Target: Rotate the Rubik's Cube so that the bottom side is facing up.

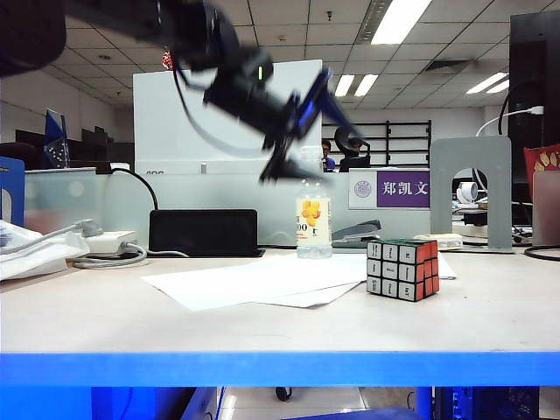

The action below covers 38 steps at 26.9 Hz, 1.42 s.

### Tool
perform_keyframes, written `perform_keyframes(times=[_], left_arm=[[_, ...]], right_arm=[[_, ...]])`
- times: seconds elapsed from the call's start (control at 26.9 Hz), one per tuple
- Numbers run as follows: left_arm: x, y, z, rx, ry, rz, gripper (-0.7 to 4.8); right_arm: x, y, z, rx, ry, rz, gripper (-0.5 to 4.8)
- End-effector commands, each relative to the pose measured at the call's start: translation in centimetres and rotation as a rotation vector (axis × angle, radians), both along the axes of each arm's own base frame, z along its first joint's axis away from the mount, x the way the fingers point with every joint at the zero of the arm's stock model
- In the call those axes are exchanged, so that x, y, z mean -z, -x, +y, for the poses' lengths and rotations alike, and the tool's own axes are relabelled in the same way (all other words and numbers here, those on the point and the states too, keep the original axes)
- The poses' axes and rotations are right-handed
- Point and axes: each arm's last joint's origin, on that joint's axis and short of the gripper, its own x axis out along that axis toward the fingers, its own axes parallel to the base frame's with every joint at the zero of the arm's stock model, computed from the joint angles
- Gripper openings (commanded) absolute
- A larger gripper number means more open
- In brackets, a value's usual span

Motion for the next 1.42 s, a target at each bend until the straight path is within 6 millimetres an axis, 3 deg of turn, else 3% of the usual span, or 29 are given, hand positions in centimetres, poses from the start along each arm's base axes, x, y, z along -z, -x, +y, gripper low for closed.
perform_keyframes(times=[0.04, 0.15, 0.22, 0.63, 0.97, 1.15, 1.42], left_arm=[[-5.3, 0.6, 0.1, -0.066, 0.032, -0.276, 2.71], [-9.5, 2.0, 0.7, -0.105, 0.016, -0.497, 0.51], [-12.1, 3.1, 1.4, -0.151, -0.004, -0.603, -0.06], [-22.6, 9.5, 6.0, -0.482, -0.126, -0.906, -0.06], [-30.3, 17.1, 11.0, -0.722, -0.228, -1.17, -0.06], [-33.0, 21.7, 13.8, -0.818, -0.269, -1.229, -0.06], [-34.9, 27.4, 17.5, -0.951, -0.415, -1.251, -0.06]], right_arm=[[-1.7, 0.2, -0.1, 0.038, -0.019, -0.116, 0.25], [-3.1, 0.6, -0.4, 0.106, -0.027, -0.173, 0.17], [-4.0, 0.9, -0.7, 0.179, -0.029, -0.198, -0.04], [-8.0, 3.3, -1.9, 0.414, -0.082, -0.279, -0.04], [-10.6, 5.7, -2.6, 0.505, -0.152, -0.318, -0.04], [-12.1, 7.1, -3.0, 0.517, -0.248, -0.337, -0.04], [-14.4, 9.6, -3.6, 0.509, -0.308, -0.423, -0.04]])
